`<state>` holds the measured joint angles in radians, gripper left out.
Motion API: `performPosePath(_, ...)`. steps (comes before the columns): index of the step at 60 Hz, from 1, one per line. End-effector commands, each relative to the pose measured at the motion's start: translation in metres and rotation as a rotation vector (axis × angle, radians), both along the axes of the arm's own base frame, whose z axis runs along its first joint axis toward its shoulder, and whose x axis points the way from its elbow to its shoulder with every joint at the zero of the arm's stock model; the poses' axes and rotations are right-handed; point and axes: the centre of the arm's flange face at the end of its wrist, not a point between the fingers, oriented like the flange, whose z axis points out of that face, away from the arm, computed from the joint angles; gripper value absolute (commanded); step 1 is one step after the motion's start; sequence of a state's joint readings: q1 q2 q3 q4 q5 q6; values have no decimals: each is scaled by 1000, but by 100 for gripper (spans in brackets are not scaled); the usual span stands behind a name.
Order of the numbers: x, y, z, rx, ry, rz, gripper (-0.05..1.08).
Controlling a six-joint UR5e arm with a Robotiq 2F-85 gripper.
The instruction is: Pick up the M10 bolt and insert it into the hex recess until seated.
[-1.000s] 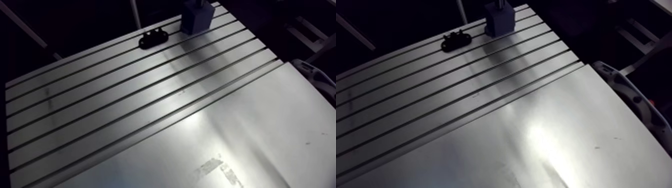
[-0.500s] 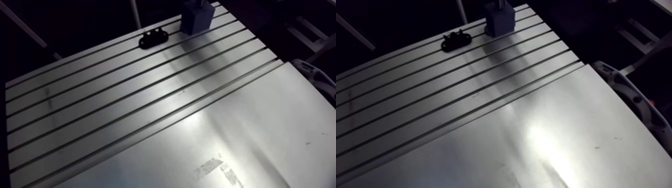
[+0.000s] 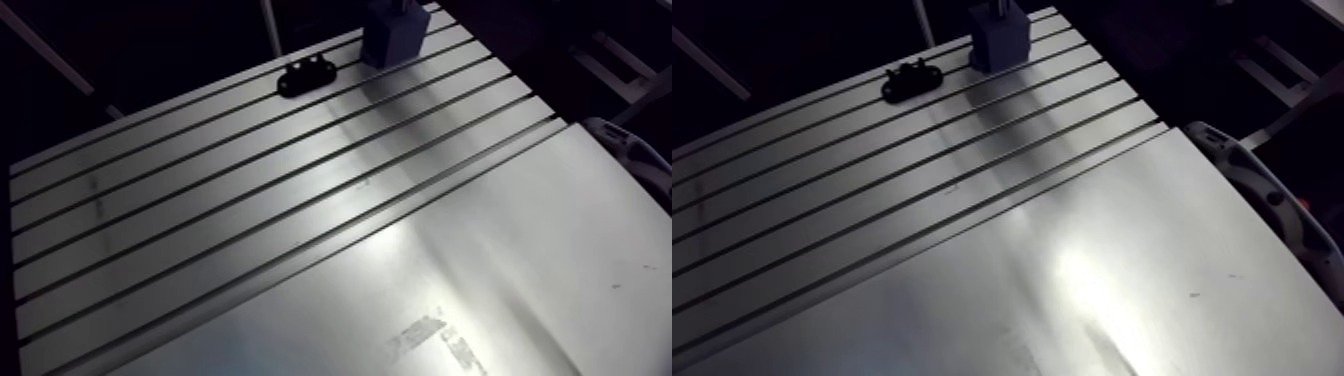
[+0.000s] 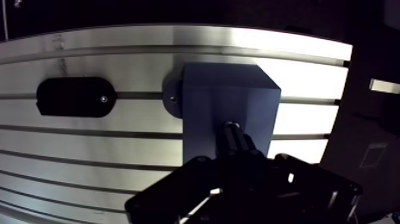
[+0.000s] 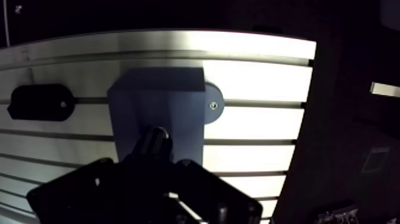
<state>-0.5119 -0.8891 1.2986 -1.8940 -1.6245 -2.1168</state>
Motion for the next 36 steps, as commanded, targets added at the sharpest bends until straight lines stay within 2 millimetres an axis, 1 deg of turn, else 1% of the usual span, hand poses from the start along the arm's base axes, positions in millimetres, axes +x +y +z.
performPosePath(1,-1,1,9,1,8,6,108)
performPosePath(21,1,-3,27,5,20,25,108)
performPosePath(36,2,-4,26,5,17,26,108)
